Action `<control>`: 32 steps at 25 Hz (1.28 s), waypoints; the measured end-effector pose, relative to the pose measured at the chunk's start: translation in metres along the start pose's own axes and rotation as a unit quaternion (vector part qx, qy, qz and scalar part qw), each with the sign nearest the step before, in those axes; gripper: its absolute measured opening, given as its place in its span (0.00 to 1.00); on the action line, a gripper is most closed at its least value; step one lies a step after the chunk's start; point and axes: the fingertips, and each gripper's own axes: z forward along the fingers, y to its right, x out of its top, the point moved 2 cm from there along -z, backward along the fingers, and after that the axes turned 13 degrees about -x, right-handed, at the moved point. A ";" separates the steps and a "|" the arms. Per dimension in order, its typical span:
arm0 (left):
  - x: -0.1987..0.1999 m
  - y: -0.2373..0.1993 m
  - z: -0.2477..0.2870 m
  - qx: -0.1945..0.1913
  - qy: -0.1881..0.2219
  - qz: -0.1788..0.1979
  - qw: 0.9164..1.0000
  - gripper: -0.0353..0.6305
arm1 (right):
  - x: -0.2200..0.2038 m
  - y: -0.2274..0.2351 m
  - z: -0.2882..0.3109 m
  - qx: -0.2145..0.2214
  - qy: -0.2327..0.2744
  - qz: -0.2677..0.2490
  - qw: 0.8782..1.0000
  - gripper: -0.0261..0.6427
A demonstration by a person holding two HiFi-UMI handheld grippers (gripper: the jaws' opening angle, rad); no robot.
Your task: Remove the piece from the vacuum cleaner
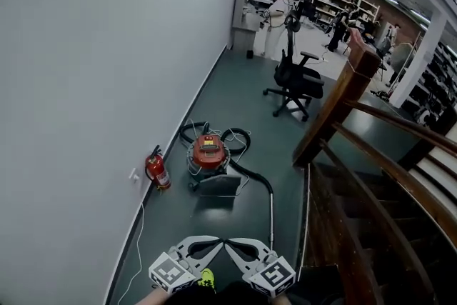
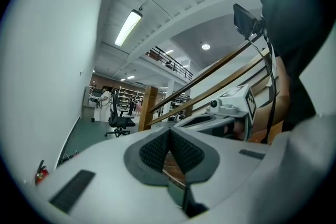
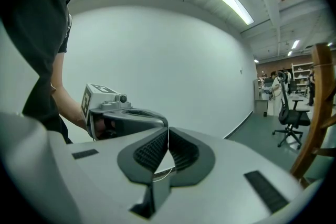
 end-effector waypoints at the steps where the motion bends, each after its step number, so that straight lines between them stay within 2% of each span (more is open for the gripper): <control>1: 0.002 -0.003 0.000 -0.002 0.005 0.004 1.000 0.07 | 0.001 0.001 0.003 -0.001 0.000 0.001 1.000 0.06; 8: 0.015 -0.025 0.004 -0.008 0.017 0.015 1.000 0.07 | 0.013 0.016 0.022 -0.007 0.002 -0.020 1.000 0.06; 11: 0.013 -0.033 0.007 -0.005 0.003 0.006 1.000 0.07 | 0.010 0.025 0.026 -0.011 -0.001 -0.024 1.000 0.06; 19: 0.020 -0.065 0.029 0.005 -0.004 0.016 1.000 0.07 | 0.018 0.057 0.045 -0.001 0.003 -0.015 1.000 0.06; 23: 0.023 -0.081 0.047 -0.003 0.011 0.031 0.999 0.07 | 0.019 0.079 0.056 0.007 -0.001 -0.019 1.000 0.06; 32: 0.021 -0.120 0.080 0.033 0.007 -0.003 0.999 0.07 | 0.023 0.127 0.081 0.050 -0.014 -0.031 0.998 0.06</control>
